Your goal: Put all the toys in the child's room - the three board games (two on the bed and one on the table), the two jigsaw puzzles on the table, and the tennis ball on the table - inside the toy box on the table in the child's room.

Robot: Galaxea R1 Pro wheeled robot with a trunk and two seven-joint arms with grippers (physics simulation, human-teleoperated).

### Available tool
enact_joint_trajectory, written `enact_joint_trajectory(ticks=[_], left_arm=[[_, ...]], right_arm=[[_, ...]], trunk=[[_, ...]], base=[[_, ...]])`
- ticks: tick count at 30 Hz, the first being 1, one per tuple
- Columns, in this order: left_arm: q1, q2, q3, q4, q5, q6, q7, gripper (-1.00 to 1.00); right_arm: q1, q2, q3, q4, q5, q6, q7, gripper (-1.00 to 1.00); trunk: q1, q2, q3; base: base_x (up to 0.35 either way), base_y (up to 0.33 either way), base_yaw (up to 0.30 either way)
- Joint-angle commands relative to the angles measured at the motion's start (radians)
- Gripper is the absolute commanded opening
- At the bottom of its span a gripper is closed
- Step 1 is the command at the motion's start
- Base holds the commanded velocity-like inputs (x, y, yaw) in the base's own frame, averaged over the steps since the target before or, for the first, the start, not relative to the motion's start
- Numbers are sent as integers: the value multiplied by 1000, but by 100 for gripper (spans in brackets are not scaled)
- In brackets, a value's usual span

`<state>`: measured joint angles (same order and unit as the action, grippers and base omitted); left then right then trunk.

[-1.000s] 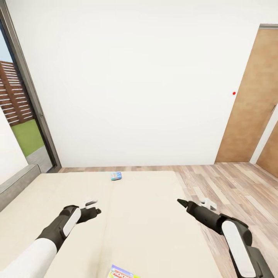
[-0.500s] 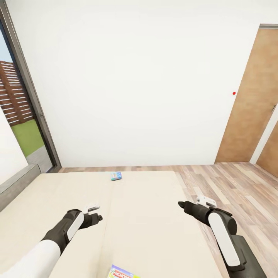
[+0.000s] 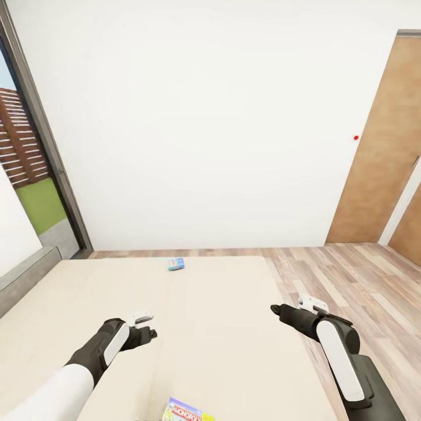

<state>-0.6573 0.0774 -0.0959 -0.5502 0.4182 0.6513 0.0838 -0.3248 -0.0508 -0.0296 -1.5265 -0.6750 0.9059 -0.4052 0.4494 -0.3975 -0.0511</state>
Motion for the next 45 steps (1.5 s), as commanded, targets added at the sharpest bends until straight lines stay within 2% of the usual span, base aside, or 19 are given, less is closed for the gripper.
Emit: enact_joint_trajectory(ticks=[1,6,10,16,27,39,45], left_arm=[[-1,-1,-7,-2,10,11,9,100],[-1,-23,-9,-1,9,42,9,100],[-1,-28,-10,-1,8,50,7,100],[-1,-29,-12,0,9,59,4,100],[-1,-28,-49,1,-10,86,6,100],[0,-25,-52,2,-10,101,2,100],[-1,-16,-53,4,-10,135,1,100]], right_arm=[[-1,0,0,-1,-11,3,-9,100],[-2,1,-1,-1,-13,5,-10,100],[-3,1,-1,-2,-13,14,-10,100],[-5,3,-2,-3,-12,52,-10,100],[-5,1,-2,-3,-13,69,-9,100],[-6,2,-2,-9,-15,70,-9,100],[-6,2,-2,-17,-15,79,-9,100]], trunk=[[1,-3,-4],[1,-3,-12],[1,-3,-18],[1,-3,-28],[1,-3,-46],[1,-3,-65],[1,-3,-75]], base=[[0,0,0],[0,0,0],[0,0,0],[0,0,0],[0,0,0],[0,0,0],[0,0,0]])
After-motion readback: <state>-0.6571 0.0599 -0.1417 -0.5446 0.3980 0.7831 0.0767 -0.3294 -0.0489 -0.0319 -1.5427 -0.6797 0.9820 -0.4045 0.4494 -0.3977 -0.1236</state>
